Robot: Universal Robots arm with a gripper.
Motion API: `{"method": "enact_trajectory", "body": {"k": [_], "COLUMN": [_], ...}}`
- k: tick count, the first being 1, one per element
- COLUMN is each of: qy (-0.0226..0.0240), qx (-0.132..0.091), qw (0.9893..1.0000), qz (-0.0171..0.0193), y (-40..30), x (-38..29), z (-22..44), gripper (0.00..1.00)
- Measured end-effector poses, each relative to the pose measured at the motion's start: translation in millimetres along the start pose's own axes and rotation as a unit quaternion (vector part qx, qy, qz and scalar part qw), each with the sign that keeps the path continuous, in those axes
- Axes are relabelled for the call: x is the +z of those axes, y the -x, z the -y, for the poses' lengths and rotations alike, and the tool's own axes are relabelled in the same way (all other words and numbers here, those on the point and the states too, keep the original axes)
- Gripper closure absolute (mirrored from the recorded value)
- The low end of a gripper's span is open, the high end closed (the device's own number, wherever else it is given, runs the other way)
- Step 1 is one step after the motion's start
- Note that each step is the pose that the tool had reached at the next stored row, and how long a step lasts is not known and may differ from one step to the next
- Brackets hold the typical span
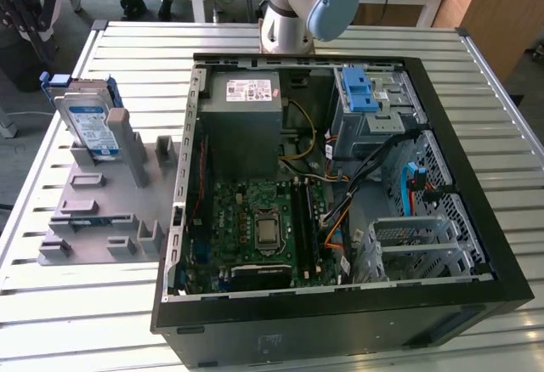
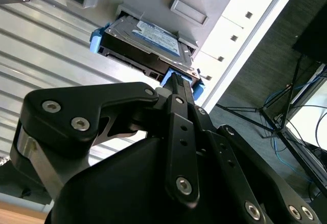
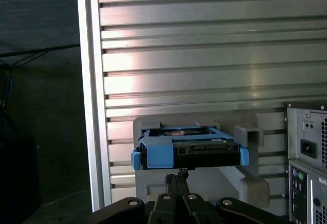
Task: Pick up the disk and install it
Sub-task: 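Pick up the disk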
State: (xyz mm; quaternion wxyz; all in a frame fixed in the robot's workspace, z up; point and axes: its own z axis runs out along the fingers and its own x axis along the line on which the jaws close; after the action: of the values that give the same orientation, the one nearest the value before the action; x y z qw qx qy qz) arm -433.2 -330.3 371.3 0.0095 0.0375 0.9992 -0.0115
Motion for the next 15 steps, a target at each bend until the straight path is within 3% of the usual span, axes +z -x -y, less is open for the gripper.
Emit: {"method": "enact_trajectory", "body": {"k": [11,15], "qy": [0.0000,0.0004], "qx": [-0.002,-0.019], "qw": [1.0000,0.9998], "qz": [0.0001,0.0004], "y": [-0.1,-0.1], "x": [0.0,0.0], "z": [0.0,0.0], "gripper": [0.89,0.89]}}
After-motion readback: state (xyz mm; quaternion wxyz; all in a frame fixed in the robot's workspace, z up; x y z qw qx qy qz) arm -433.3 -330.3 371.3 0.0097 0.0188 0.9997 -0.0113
